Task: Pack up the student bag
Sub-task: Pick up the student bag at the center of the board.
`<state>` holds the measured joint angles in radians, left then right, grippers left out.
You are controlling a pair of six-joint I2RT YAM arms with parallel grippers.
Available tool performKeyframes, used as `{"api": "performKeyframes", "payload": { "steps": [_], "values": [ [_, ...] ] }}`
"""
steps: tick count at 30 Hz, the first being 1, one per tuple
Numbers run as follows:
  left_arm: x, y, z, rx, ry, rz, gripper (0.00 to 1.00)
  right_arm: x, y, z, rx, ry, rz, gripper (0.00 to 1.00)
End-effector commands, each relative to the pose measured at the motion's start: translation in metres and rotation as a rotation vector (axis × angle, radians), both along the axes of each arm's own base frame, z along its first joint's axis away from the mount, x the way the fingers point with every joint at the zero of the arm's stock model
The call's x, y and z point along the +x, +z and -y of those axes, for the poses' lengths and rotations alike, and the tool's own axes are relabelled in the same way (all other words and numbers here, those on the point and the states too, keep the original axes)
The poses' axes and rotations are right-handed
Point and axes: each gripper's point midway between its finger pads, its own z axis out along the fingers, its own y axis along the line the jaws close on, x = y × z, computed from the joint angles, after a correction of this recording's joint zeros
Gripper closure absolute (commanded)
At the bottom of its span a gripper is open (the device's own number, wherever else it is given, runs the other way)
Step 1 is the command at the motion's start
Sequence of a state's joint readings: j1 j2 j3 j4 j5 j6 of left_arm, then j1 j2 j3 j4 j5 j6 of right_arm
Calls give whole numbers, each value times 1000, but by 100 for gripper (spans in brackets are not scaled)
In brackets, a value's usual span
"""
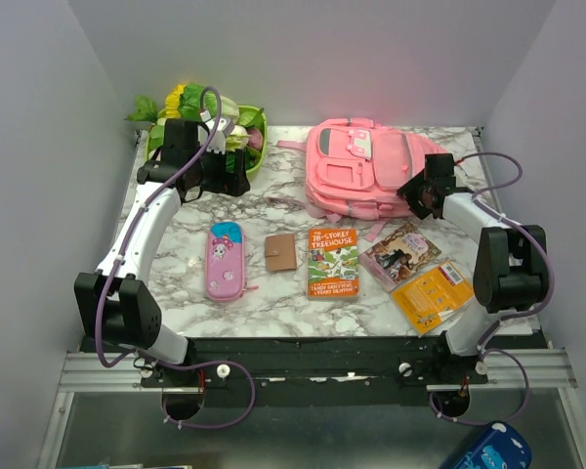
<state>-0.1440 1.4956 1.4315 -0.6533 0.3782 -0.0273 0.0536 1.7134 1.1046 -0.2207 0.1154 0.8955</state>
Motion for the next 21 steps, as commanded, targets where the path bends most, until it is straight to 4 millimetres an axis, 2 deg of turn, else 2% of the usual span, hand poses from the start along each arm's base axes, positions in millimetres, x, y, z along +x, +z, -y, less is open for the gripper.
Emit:
{"api": "performKeyframes", "payload": {
  "steps": [1, 3, 6, 7, 9, 10, 11, 16, 20, 21],
  "values": [
    [0, 0, -4, 13, 19, 11, 1, 14, -3, -3, 34, -11, 18, 40],
    [-1, 1, -5, 15, 23, 16, 1, 17, -5, -5, 44, -13, 20, 45],
    [-2, 2, -5, 14, 25, 20, 1, 25, -1, -13, 71, 8, 39, 60],
    [-2, 2, -5, 15, 24, 23, 1, 28, 3, -17, 82, 25, 56, 73],
    [-3, 3, -5, 13, 24, 23, 1, 35, 15, -26, 90, 55, 88, 86],
    [-4, 3, -5, 10, 22, 22, 1, 38, 26, -32, 99, 69, 114, 96],
    [-5, 3, -4, 9, 21, 22, 1, 40, 34, -40, 105, 83, 131, 99],
    [-7, -8, -2, -8, 26, -3, 1, 49, 94, -75, 200, 130, 249, 99],
    [-8, -21, 1, -20, 23, -25, 1, 43, 150, -109, 233, 194, 356, 99],
    [-7, -24, 2, -17, 22, -28, 1, 40, 158, -114, 232, 204, 372, 99]
  ]
}}
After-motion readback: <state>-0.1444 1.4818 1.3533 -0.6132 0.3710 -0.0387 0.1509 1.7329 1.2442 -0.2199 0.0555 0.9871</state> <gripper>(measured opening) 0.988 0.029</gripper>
